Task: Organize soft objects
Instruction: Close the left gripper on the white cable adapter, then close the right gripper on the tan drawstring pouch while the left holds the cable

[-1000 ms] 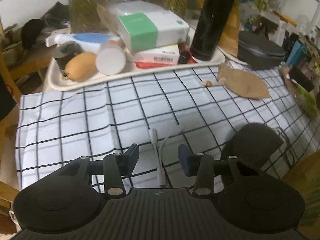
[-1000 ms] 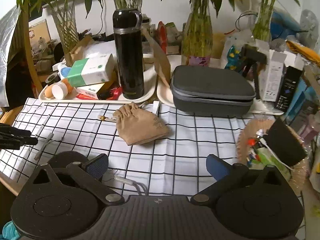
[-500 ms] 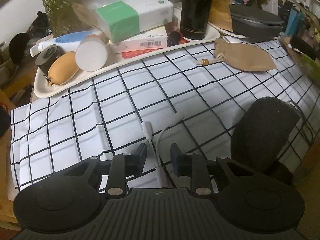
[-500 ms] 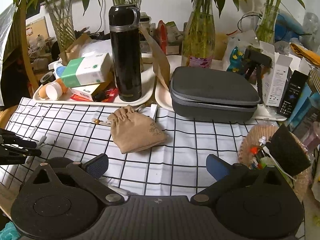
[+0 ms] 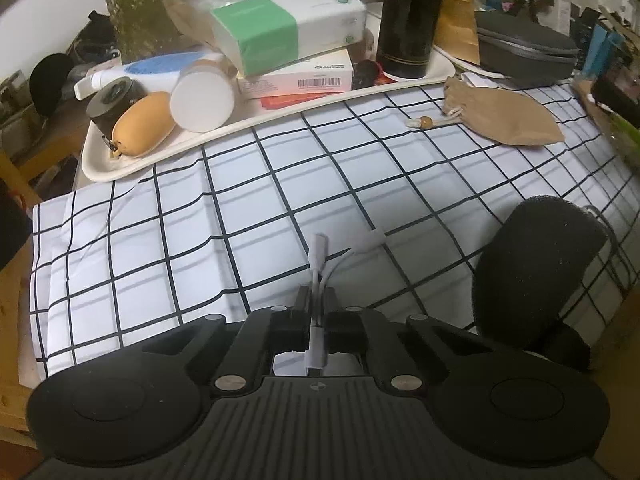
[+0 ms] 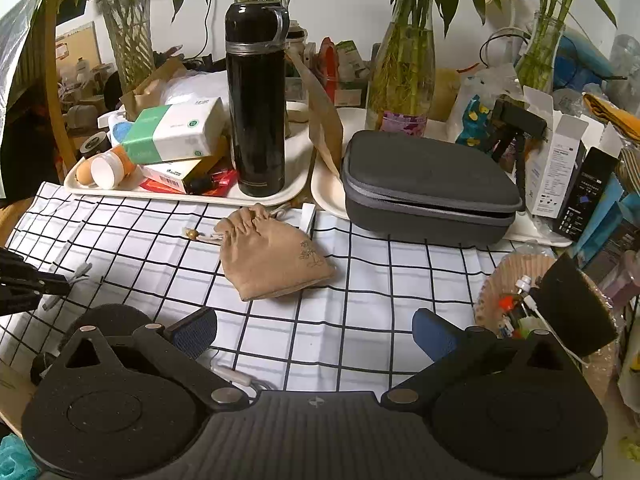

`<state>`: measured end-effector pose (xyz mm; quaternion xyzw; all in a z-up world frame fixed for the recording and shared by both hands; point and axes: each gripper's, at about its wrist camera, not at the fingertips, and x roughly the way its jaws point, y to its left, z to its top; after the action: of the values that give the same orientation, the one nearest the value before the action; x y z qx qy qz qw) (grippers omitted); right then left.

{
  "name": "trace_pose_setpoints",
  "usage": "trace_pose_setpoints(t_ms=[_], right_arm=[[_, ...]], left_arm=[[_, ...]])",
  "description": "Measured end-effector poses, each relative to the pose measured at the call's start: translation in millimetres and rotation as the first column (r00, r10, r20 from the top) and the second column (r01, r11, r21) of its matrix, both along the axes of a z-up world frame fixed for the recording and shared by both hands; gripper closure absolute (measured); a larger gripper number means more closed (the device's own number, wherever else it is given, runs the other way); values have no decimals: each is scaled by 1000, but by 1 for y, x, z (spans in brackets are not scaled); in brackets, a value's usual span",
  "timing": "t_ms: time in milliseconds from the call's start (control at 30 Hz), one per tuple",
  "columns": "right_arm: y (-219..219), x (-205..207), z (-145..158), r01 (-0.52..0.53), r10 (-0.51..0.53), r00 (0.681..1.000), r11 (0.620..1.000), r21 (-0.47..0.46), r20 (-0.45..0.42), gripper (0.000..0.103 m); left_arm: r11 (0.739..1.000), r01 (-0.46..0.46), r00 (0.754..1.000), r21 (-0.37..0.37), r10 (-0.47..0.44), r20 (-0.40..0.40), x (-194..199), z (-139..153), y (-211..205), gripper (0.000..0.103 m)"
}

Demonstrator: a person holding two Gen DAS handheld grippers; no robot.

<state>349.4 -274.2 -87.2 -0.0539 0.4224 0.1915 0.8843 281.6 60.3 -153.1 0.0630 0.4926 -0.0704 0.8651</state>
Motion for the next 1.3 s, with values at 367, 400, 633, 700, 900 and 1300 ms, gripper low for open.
trace_pose_setpoints(t_ms=[367,400,633,700,900,1300], right_arm=[[3,8,-4,-30,31,999,999,-25,30,0],[3,10,-6,-32,32,999,999,-26,31,0],[12,22,-19,-104,105,994,994,-31,38,0],[18,27,-25,-137,138,990,990,-30,35,0],[41,38,-42,-229,230,973,973,-35,25,0],[93,33,-77,-364,433,895,848,-386,105,26]], left_arm=[[994,-54,995,-91,61,74,-1,26,8,97],[993,-63,994,-103,72,79,-1,29,10,97],[987,-83,990,-139,97,101,1,39,15,97],[986,-77,990,-145,93,106,0,40,15,97],[984,-80,989,-161,99,114,1,42,19,97],[980,-85,989,-182,106,108,1,42,25,97]])
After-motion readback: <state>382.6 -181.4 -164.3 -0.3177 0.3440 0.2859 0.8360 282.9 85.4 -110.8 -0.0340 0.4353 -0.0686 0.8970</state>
